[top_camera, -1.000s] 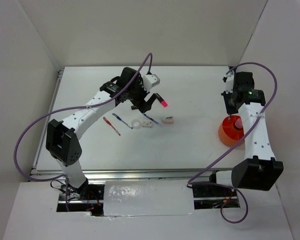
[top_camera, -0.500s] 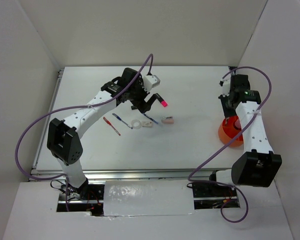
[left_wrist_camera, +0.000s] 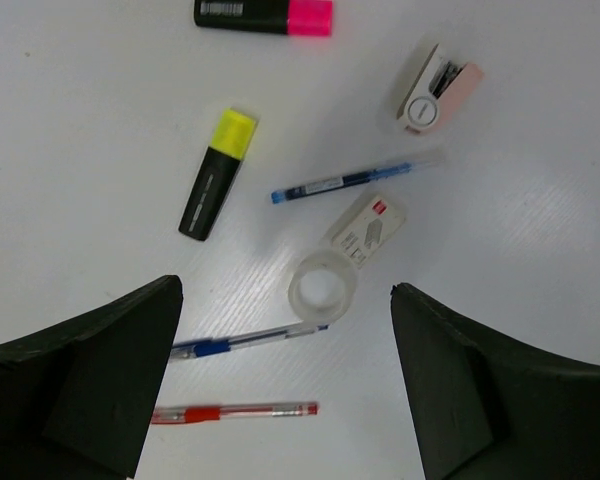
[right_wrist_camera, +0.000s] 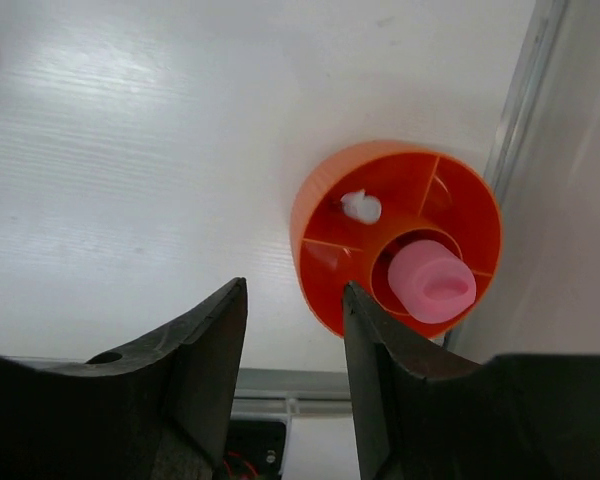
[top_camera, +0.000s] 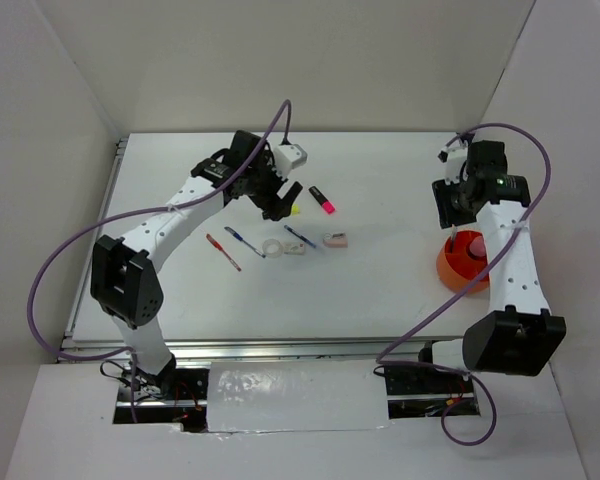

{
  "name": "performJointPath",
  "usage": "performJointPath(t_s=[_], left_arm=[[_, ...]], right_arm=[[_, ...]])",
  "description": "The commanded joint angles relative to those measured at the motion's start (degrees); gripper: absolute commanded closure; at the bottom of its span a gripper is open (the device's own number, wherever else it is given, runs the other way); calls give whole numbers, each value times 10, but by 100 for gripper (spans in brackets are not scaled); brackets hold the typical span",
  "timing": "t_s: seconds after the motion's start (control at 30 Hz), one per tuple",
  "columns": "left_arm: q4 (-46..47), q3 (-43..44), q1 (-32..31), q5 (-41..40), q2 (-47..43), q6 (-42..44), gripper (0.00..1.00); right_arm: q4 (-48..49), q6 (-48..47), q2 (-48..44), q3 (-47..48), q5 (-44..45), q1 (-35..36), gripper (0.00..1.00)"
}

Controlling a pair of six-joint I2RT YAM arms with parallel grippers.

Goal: Sort the stationery into containers
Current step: Place the pen in the storage box, then pick up the pen from the center of the board.

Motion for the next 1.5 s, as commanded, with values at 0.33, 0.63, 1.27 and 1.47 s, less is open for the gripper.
performJointPath(t_s=[0.33,0.63,1.27,1.47], left_arm=[[-40,-153,62,44,-60,187,19],[23,-236,90,86,-45,370,27],[35,-219,76,95,44,589,27],[40,-203,68,84,77,600,28]], right_arm=[[-52,27,-75,102,-343,0,50],[-89,15,-49,90,-458,-2,51],[-101,41,3,98,-504,-11,52],[-108,35,5,96,-504,-11,52]])
